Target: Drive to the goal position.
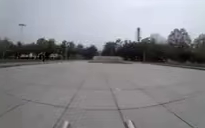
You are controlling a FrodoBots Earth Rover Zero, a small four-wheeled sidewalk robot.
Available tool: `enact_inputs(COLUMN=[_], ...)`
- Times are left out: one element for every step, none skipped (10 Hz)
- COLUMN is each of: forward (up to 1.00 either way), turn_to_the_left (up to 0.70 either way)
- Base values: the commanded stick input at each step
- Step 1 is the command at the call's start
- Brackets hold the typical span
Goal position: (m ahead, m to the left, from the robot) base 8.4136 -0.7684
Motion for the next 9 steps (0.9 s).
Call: enact_inputs(forward=[1.00,1.00,1.00,1.00,1.00,1.00,1.00,1.00,1.00], turn_to_the_left=[0.00,0.12,0.07,0.02,0.08,0.00,0.00,0.00,0.00])
